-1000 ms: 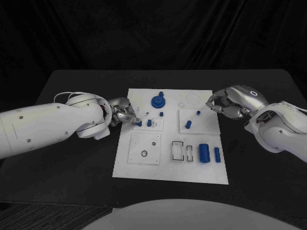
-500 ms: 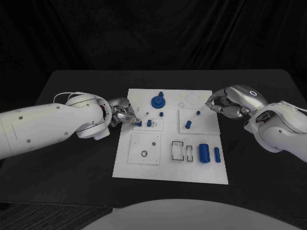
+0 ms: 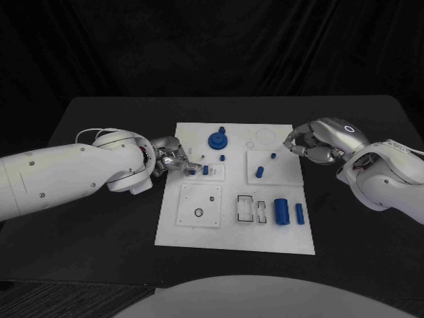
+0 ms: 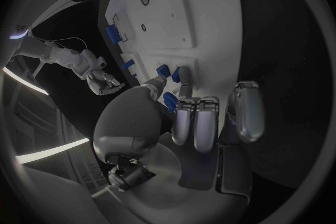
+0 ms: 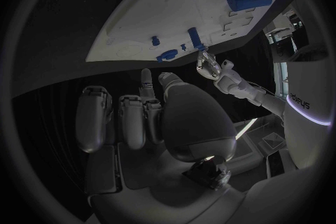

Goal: Assemble the parts on the task board

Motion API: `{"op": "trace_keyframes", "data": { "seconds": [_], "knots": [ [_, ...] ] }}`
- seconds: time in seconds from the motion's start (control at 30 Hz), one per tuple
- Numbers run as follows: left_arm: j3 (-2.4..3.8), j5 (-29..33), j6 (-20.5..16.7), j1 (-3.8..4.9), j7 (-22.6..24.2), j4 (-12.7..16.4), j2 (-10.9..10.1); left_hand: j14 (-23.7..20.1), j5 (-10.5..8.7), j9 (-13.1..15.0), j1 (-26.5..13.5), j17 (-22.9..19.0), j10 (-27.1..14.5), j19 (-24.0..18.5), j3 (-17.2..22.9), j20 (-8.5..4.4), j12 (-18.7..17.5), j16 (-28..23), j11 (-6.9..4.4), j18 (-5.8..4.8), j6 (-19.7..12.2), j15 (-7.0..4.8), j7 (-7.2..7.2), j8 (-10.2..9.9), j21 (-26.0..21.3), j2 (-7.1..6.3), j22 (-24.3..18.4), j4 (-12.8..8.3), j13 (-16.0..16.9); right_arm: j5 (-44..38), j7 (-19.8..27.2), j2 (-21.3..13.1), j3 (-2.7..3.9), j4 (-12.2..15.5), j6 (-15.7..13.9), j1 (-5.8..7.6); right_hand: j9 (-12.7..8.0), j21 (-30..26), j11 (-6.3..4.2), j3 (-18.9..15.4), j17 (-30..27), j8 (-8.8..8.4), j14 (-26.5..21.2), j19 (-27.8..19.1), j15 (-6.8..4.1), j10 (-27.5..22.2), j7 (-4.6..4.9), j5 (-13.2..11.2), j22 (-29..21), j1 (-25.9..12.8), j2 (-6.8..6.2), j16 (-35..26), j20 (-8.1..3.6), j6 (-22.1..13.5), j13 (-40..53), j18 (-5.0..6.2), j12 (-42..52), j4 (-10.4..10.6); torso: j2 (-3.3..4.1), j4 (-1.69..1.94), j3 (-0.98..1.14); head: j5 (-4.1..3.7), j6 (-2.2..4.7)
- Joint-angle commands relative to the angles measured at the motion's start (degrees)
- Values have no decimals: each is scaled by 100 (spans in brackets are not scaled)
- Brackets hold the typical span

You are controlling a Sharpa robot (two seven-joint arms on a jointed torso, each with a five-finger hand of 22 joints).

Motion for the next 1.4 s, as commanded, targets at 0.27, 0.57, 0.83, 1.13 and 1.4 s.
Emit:
{"op": "trace_keyframes", "data": {
  "seconds": [0.27, 0.57, 0.83, 1.13, 1.4],
  "knots": [
    [-2, -1, 125, -14, -100, -24, 33, 606, -167, 100, -73, 1508, 617, 2, -325, 21, 16, 15, 14, 95, 113, -5, -24, 84, 4, 44, 1040, 189, 1508, -11, -48, -8, 4, 8, -74, -12, -7, -22, -9, 30, 850, -21, 463, 186, -5, 566, 2, 22, 1185, 49, -14, -20, 10, 37, 1456, -66, -4, 1, -4, -3, 5, -2, 0],
    [0, -1, -250, -15, 88, 28, -51, 606, -304, 867, -515, 1508, 617, 38, -1078, -13, 16, 15, -15, 88, -155, -36, -52, 669, 35, 219, 1050, 284, 1508, -11, -35, -33, 4, 22, -110, -12, -7, -22, -9, 34, 852, -21, 463, 186, -5, 566, 2, 27, 1185, 53, -17, -19, 10, 39, 1456, -66, -3, -1, -3, 6, 3, -17, 0],
    [5, -1, -1429, 106, 1318, 187, -274, 606, -316, 1272, -895, 1508, 617, 141, -1854, -23, 16, 15, 35, 50, -751, -18, 26, 787, 194, 93, 1096, 287, 1508, -11, 3, -100, 5, 72, -287, -9, -7, -18, -9, 34, 854, -22, 463, 188, -6, 566, 3, 30, 1186, 52, -19, -18, 10, 40, 1456, -67, -4, 0, -3, 3, 1, -36, 0],
    [6, -457, -2301, 567, 3997, -55, -411, 89, -23, 1310, 1033, 1136, -576, -837, -2189, 298, -802, -197, 479, 162, -3750, 451, 503, 440, -664, 223, 848, 184, 924, -11, 79, -225, 6, 221, -542, 38, -13, 27, -1, 10, 876, -33, 470, 207, -1, 583, 14, 13, 1200, -63, -26, -2, 12, 52, 1482, -77, 18, 50, -3, 4, -2, -48, 0],
    [3, -2808, -1936, 574, 4640, -629, 56, -567, -191, -813, 2667, 295, -5699, -1177, -1446, 393, -6182, -743, 369, 380, -3355, 323, -500, 307, -1219, 167, 579, 149, -2826, 27, 180, -201, 6, 217, -568, 65, -14, 35, -1, 5, 870, -36, 469, 211, 0, 576, 12, 10, 1202, -92, -25, -5, 13, 54, 1470, -79, 8, 52, 4, -1, -3, -56, 0]
  ]
}}
